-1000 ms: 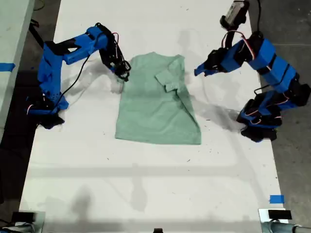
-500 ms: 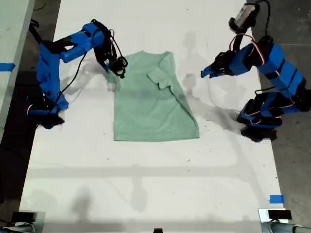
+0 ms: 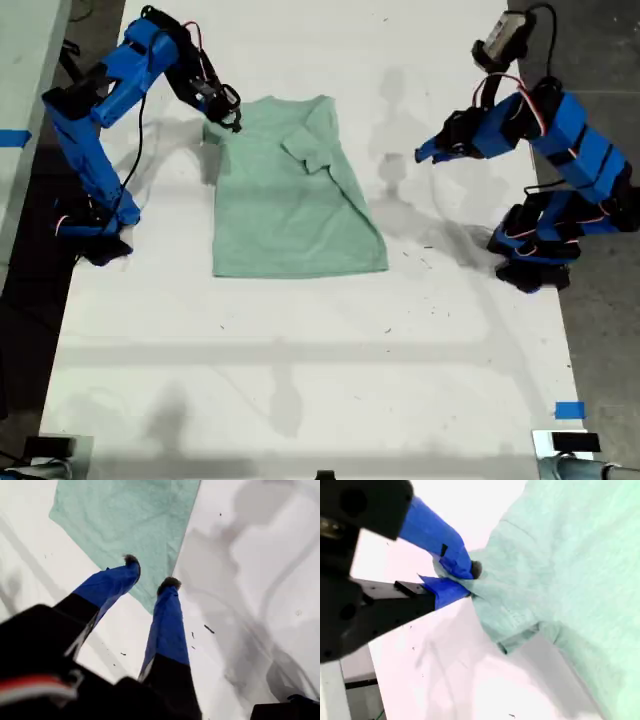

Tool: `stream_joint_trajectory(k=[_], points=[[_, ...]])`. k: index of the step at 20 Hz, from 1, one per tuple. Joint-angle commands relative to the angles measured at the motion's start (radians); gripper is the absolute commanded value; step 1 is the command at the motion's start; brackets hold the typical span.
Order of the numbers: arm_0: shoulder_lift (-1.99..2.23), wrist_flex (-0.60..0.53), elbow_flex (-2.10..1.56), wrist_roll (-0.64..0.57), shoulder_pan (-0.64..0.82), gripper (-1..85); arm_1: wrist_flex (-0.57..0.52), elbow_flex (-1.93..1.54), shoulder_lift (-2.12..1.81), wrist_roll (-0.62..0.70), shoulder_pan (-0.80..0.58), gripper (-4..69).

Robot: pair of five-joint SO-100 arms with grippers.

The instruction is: Fold t-shirt

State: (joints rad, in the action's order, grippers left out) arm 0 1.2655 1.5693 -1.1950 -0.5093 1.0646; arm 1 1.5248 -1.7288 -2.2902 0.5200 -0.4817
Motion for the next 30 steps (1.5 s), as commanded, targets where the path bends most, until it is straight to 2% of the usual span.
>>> stream_joint_trajectory(k=[1,6,19,20,22,23,26,30], points=[[0.044,-0.054,0.072,0.04,-0.087,0.0,-0.026,-0.002,-0.046,-0.014,0.015,12.5],[-0.219,-0.034,0.468,0.055,-0.207,0.0,-0.017,-0.064,-0.103,-0.046,0.038,12.3],[-0.46,-0.437,0.476,0.086,-0.379,0.0,-0.023,-0.198,-0.219,-0.115,0.075,12.3],[-0.477,-0.454,0.477,0.087,-0.379,1.3,-0.023,-0.206,-0.225,-0.12,0.078,12.3],[-0.468,-0.468,0.477,0.034,-0.388,23.7,-0.026,-0.225,-0.247,-0.13,0.081,12.3],[-0.433,-0.456,0.477,0.017,-0.393,27.7,-0.029,-0.239,-0.258,-0.132,0.083,12.5],[-0.235,-0.339,0.474,-0.021,-0.405,29.1,-0.041,-0.278,-0.282,-0.137,0.086,15.6],[0.06,-0.078,0.465,-0.091,-0.428,28.8,-0.104,-0.321,-0.27,-0.13,0.138,19.6]])
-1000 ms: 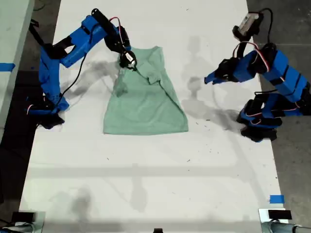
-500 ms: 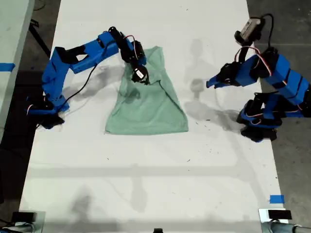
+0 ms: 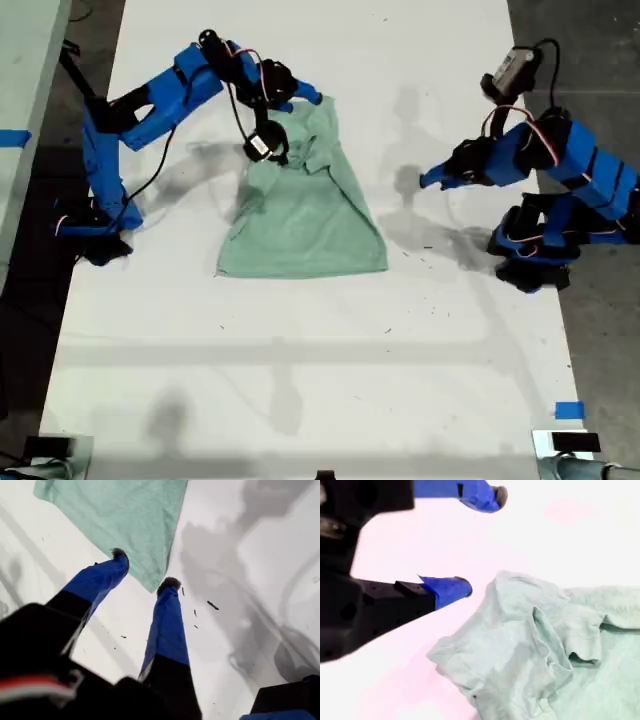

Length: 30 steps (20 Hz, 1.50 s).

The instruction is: Fold t-shirt

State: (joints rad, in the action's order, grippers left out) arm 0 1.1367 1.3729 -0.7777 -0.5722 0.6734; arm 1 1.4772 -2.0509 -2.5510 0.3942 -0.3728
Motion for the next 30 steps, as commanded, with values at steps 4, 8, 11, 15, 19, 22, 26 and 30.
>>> stream_joint_trajectory(k=[4,8,11,15,19,22,26,30], points=[[0.388,0.311,-0.081,-0.046,-0.092,28.6,-0.178,-0.041,0.101,0.051,0.092,21.1],[0.522,0.287,-0.302,-0.034,-0.155,27.9,-0.325,-0.041,0.341,0.155,0.115,25.7],[0.606,0.199,-0.488,0.005,-0.207,27.8,-0.422,-0.043,0.479,0.222,0.127,27.6],[0.716,0.12,-0.673,0.071,-0.276,27.2,-0.505,-0.051,0.592,0.261,0.15,28.0],[0.788,0.084,-0.787,0.12,-0.316,26.8,-0.571,-0.052,0.68,0.27,0.183,27.7],[0.822,0.077,-0.83,0.146,-0.333,26.6,-0.63,-0.06,0.747,0.27,0.193,26.6],[0.848,0.078,-0.854,0.156,-0.339,26.2,-0.724,-0.077,0.862,0.279,0.186,25.2],[0.867,0.077,-0.879,0.163,-0.339,26.0,-0.752,-0.069,0.913,0.291,0.173,20.6]])
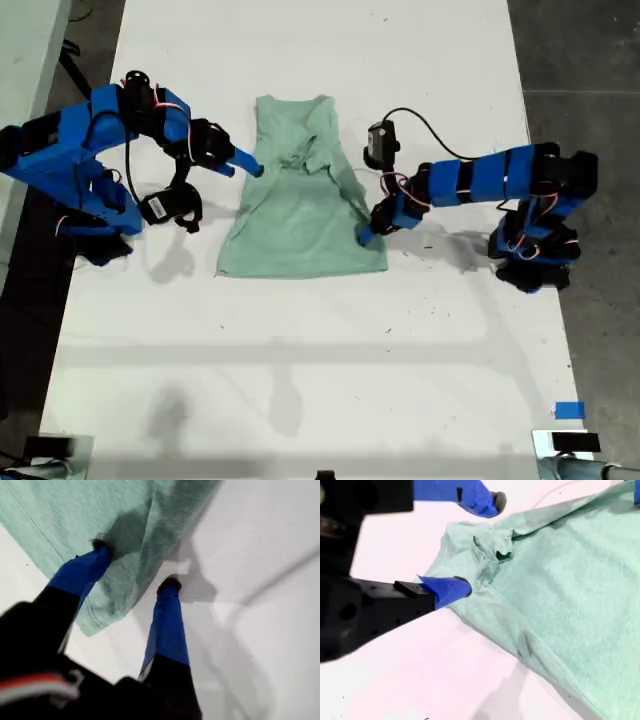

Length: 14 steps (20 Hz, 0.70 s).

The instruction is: Fold t-shirt

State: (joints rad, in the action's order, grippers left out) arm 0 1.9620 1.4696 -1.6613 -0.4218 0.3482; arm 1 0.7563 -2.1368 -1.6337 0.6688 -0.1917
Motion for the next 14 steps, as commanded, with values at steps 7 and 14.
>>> stream_joint_trajectory(k=[7,14], points=[[0.037,-0.041,-0.008,0.012,-0.014,25.9,0.0,0.055,0.021,0.015,0.0,7.2],[0.041,-0.044,-0.018,0.012,-0.015,25.9,0.193,0.213,0.025,0.04,0.025,3.8]])
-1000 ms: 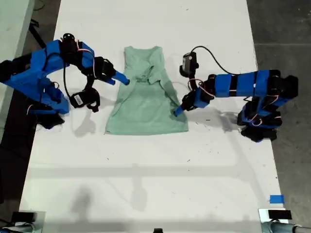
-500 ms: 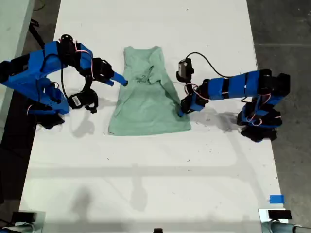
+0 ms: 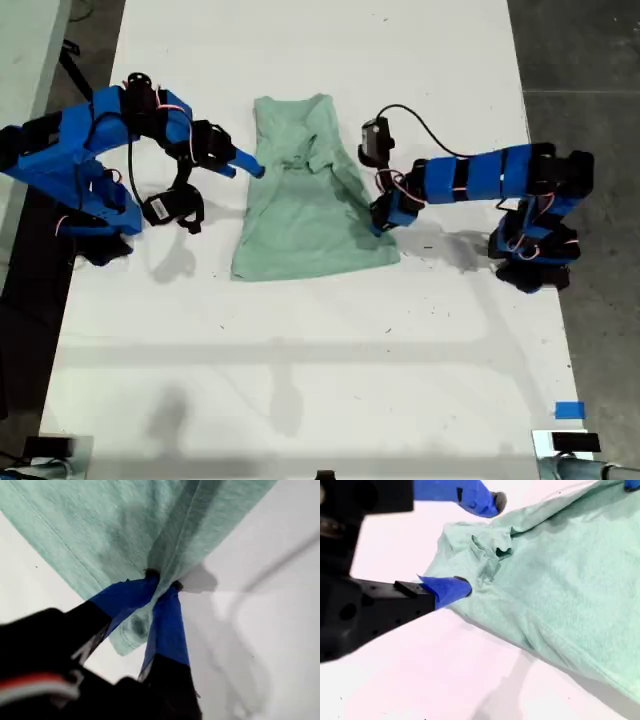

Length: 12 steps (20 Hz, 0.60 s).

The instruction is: Fold t-shirt

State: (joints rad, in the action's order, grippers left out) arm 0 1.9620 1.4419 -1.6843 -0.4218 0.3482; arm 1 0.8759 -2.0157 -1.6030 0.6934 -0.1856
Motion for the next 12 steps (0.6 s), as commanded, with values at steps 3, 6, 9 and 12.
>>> stream_joint_trajectory(k=[3,6,9,12], points=[[0.041,-0.018,0.005,0.011,-0.015,25.9,0.141,0.146,-0.006,0.029,0.026,3.8],[0.046,-0.018,0.003,0.009,-0.018,25.9,0.221,0.23,-0.002,0.028,0.032,3.4],[0.057,-0.018,-0.006,0.009,-0.017,25.9,0.341,0.399,0.048,-0.003,0.049,3.2],[0.066,-0.018,-0.014,0.008,-0.015,25.9,0.479,0.663,0.195,-0.063,0.081,3.1]])
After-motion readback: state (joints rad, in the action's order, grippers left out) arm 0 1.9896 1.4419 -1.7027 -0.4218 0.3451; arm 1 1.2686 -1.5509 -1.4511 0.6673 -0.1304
